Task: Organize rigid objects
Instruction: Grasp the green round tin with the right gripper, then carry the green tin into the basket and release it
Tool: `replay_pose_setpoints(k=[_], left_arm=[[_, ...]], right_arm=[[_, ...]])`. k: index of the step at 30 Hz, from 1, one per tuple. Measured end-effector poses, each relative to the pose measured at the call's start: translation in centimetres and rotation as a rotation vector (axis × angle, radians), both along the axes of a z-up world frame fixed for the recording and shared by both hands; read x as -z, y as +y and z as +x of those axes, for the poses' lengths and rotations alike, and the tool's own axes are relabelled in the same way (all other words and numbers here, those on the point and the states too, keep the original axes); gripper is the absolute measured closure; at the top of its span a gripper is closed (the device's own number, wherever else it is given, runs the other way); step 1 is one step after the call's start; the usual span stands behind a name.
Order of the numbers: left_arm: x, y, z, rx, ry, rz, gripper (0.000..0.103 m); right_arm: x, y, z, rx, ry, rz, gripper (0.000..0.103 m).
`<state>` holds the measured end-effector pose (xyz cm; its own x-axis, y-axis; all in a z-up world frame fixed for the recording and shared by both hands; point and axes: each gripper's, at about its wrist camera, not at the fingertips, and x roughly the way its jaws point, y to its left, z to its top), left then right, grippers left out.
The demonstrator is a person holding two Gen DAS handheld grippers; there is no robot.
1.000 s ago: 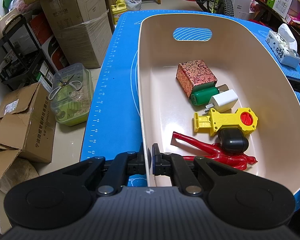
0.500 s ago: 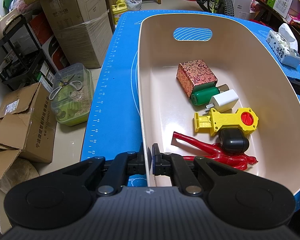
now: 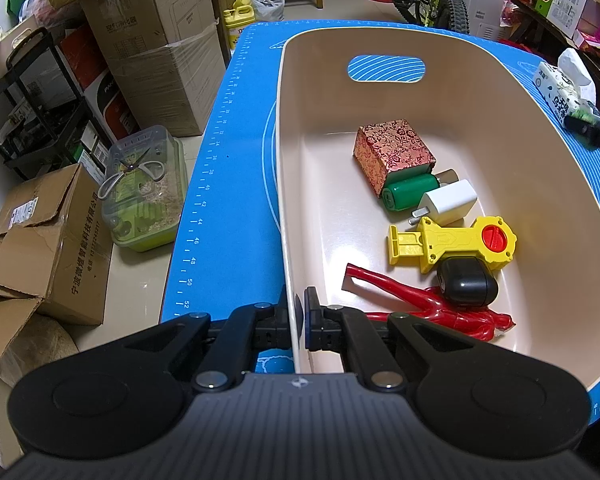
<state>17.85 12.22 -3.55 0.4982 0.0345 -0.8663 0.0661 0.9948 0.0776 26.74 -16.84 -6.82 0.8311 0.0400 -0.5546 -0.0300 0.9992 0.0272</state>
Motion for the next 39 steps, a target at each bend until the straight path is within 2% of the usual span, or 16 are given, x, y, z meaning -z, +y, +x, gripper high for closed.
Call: replay_pose_setpoints(k=[11, 20, 28, 33, 39], left_arm=[[0.0, 0.2, 0.0, -0.007, 0.001, -0.003, 0.097], [-0.1, 0.4, 0.0, -0.011, 0.004, -0.011, 0.097], [-0.1, 0.4, 0.1, -0.013, 0.004, -0.013, 0.097], [-0.1, 0.4, 0.1, -0.014, 0.004, -0.014, 0.097], [-0.1, 0.2, 0.0, -0.019, -0.002, -0.018, 0.097]], right_arm=[[-6.8, 3.5, -2.8, -0.14, -0.107, 0.052, 0.048], [-9.5, 8.6, -4.1, -0.287, -0.131, 0.062, 0.048], [-8.7, 13.6, -4.9, -0.384, -0.078, 0.031, 0.048], [-6.9, 16.1, -4.9, -0.443, 0.037, 0.0, 0.048], [-4.4, 17.2, -4.8, -0.453, 0.153, -0.038, 0.048]])
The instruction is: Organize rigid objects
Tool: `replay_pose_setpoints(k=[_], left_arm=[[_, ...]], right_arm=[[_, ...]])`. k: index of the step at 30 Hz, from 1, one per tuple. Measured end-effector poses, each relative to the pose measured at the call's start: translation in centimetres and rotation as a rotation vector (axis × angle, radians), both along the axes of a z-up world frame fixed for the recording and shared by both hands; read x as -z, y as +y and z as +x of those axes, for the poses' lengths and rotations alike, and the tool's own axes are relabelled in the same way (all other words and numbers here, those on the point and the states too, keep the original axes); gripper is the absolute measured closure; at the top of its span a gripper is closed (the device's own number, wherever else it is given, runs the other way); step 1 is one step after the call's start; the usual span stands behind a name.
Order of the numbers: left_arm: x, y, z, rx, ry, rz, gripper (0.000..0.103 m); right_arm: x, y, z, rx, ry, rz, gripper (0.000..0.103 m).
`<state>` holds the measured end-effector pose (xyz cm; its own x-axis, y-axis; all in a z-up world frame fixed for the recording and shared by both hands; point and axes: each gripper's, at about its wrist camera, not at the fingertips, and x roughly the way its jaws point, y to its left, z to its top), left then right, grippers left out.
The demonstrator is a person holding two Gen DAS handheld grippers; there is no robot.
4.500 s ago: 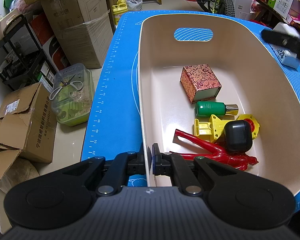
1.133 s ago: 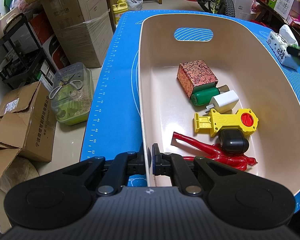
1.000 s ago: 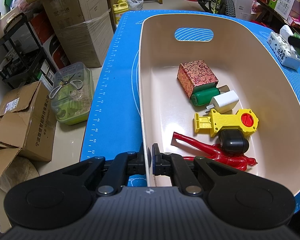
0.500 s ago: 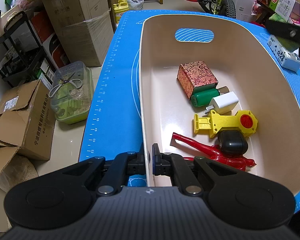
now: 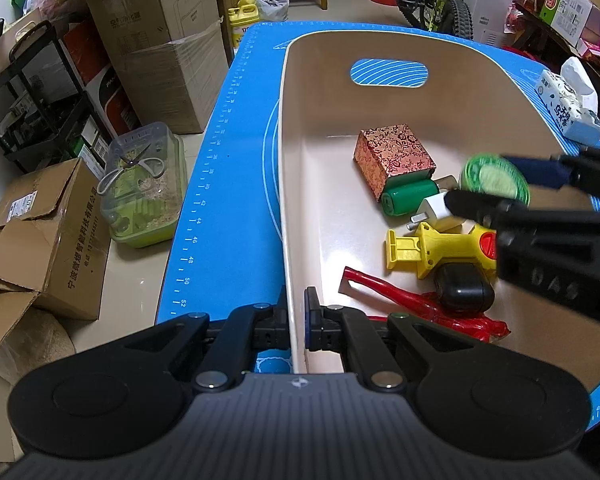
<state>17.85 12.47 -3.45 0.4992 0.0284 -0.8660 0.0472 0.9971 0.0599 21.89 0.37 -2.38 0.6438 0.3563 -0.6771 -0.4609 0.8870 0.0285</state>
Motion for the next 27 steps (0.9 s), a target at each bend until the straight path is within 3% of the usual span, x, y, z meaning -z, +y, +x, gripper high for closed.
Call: replay_pose_setpoints(k=[4, 8, 11, 12, 14, 18, 27], left_arm=[[0.0, -0.2, -0.1, 0.002, -0.001, 0.007, 0.097], [-0.5, -0.1, -0.2, -0.021, -0.017, 0.009, 0.096], [-1.6, -0.3, -0.7, -0.028, -0.057, 0.001, 0.081], [-2.0, -0.4, -0.9, -0.026, -0.068, -0.01, 0.065], [-3.0, -0.8, -1.4, -0.025, -0.106, -0.02, 0.048], [-5.1, -2.1, -2.6, -0.023, -0.169, -0.015, 0.033], [-9.0, -4.7, -6.0, -0.015, -0.242, -0.009, 0.029]], right_arm=[[0.5, 0.0, 0.0, 0.006, 0.038, -0.008, 0.048], [0.0, -0.6, -0.1, 0.027, 0.042, 0.025, 0.035], [-1.1, -1.5, -0.6, 0.059, 0.022, 0.066, 0.026], [-1.6, -2.0, -1.0, 0.076, 0.01, 0.084, 0.021], [-2.7, -2.9, -1.8, 0.112, -0.016, 0.117, 0.014], [-4.7, -4.7, -3.6, 0.157, -0.052, 0.139, 0.006], [-8.2, -8.7, -8.4, 0.235, -0.075, 0.153, 0.002]])
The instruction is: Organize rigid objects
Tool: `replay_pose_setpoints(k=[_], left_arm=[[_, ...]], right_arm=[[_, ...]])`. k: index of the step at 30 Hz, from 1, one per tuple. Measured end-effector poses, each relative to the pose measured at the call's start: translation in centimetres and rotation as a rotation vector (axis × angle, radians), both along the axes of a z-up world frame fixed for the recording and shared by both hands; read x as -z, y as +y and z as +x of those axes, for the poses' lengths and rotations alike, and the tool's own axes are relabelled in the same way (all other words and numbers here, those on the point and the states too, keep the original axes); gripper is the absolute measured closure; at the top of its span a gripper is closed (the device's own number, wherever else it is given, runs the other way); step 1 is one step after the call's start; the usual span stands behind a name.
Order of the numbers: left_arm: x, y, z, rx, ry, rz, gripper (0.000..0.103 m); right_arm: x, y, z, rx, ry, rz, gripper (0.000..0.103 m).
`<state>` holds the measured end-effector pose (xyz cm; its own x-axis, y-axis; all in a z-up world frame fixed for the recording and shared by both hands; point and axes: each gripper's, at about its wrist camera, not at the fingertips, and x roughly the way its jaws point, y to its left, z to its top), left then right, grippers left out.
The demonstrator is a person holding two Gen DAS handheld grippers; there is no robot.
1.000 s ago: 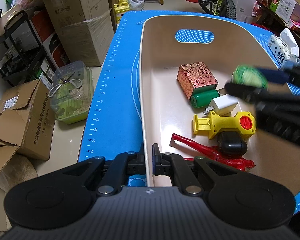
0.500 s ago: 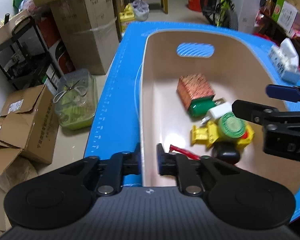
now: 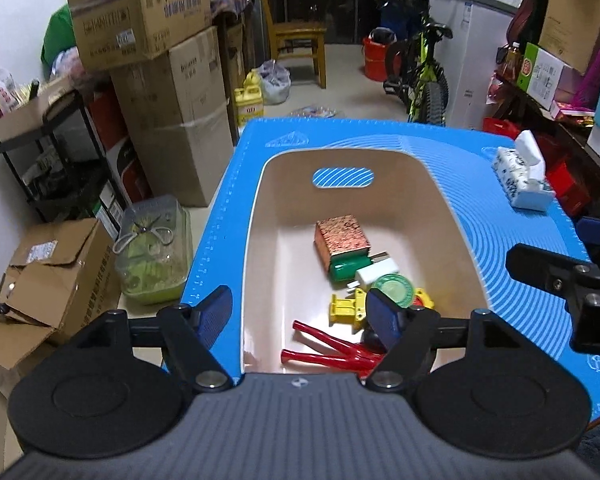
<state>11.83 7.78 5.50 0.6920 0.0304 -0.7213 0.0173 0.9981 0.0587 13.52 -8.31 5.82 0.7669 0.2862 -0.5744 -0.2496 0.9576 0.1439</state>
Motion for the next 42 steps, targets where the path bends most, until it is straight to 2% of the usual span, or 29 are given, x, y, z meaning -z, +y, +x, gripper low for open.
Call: replay_pose_setpoints(k=[6, 10, 18, 27, 42], left_arm=[[-2.1, -1.3, -3.1, 0.001, -0.033, 0.003, 0.027], [-2.9, -1.6, -5.4, 0.011, -0.05, -0.025, 0.026], [-3.4, -2.0, -9.4, -0.042, -0.09, -0.019, 0.024], [-2.6, -3.3, -12.9, -0.031, -0.137, -0.01, 0.024], [2.3, -4.8, -17.0, -0.008, -0.098, -0.013, 0.024]], right_arm=[[-2.6, -2.1, -3.9, 0.039, -0.03, -0.008, 0.002], [-3.9, -3.6, -6.9, 0.073, -0.052, 0.009, 0.002], [-5.0, -5.3, -12.5, 0.103, -0.08, -0.021, 0.002], [-3.8, -6.2, -17.7, 0.14, -0.083, -0.018, 0.002], [1.4, -6.4, -22.5, 0.182, -0.079, -0.034, 0.002]])
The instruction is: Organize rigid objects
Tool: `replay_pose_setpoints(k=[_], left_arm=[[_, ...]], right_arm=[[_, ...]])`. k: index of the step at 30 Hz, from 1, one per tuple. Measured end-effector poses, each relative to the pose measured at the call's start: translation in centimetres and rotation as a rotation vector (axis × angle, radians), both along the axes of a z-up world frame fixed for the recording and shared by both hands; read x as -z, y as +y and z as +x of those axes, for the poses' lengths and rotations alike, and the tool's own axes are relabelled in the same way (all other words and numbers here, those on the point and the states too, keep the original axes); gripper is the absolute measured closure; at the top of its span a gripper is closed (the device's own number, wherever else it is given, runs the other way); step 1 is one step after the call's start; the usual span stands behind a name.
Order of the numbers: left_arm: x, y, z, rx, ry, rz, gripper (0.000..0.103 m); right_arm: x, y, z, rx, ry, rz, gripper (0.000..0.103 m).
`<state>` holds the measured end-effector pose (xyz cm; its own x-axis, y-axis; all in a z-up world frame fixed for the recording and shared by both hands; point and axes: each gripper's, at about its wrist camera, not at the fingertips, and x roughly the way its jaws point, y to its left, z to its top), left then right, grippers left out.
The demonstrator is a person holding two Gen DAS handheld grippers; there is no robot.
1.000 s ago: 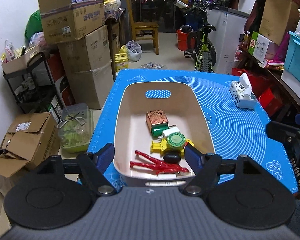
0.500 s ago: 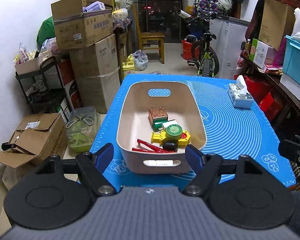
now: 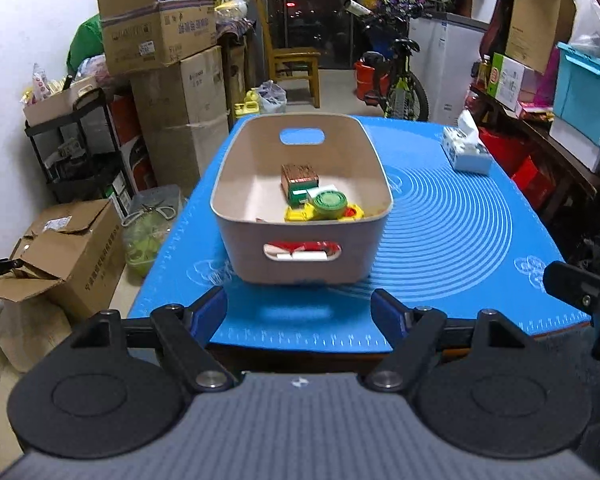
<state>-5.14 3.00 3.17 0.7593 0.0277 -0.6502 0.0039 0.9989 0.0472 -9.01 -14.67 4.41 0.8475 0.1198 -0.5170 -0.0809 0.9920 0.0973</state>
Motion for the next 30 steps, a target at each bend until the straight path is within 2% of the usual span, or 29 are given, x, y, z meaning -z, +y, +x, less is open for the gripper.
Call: replay_pose_setpoints(k=[13, 30], left_arm=[[2.3, -1.4, -0.8, 0.052, -0.002, 0.063, 0.024], [2.8, -1.4, -0.9, 0.053, -0.003, 0.041, 0.024]], right_arm=[[2.4, 0.4, -1.2, 0.019, -0.004, -0.028, 0.002], [2.8, 1.0, -1.3, -0.004, -0.005, -0.055, 0.002]])
